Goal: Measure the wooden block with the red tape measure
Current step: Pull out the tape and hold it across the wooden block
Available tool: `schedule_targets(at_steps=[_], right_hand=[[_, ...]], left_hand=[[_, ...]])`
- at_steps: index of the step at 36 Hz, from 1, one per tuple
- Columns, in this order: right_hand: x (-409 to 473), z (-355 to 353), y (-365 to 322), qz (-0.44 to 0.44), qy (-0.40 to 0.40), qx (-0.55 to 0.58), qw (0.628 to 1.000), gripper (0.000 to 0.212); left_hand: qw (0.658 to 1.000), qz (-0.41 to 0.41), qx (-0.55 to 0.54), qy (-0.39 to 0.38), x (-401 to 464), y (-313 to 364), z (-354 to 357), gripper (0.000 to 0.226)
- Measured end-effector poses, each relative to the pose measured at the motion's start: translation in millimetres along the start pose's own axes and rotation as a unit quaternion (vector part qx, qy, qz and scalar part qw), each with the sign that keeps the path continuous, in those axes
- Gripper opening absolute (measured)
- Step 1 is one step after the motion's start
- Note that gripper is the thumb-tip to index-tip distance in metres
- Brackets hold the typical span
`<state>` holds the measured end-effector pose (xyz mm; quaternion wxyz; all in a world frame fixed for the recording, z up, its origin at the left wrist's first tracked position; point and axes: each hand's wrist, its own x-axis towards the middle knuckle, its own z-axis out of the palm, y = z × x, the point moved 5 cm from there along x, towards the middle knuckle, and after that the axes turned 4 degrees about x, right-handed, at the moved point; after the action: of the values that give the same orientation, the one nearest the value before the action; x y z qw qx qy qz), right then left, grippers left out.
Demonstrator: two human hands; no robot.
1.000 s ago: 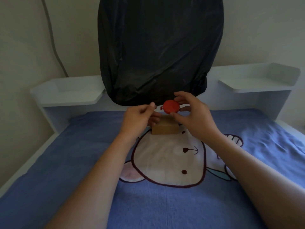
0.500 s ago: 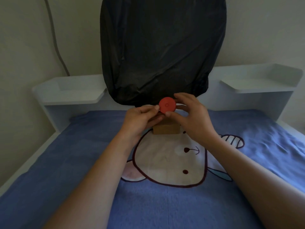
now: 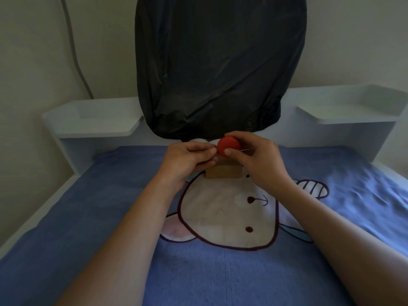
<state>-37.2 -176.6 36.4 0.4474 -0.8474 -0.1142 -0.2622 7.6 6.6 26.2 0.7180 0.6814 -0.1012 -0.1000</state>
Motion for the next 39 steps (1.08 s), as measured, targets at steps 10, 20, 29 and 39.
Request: schedule_targets(at_steps=[10,20,29,39], right_hand=[[1,-2,8,0.007,-0.01,-0.022,1.0,0.04],[2,-1,12,0.013,-0.03,-0.034,0.999,0.044],[2,6,11,-0.001,-0.058,-0.034,0.998,0.042],[-2,8,0,0.006,-0.076,-0.066,0.995,0.044]], left_hand=[[0.999,-0.035,0.003,0.026,1,-3,-10,0.012],[0.994,-0.053,0.058,0.074,3,-4,-20,0.013],[0.99,-0.091,0.081,0.076,2,-7,-27,0.019],[0.985,-0.123,0.097,0.069,4,-11,-30,0.01]])
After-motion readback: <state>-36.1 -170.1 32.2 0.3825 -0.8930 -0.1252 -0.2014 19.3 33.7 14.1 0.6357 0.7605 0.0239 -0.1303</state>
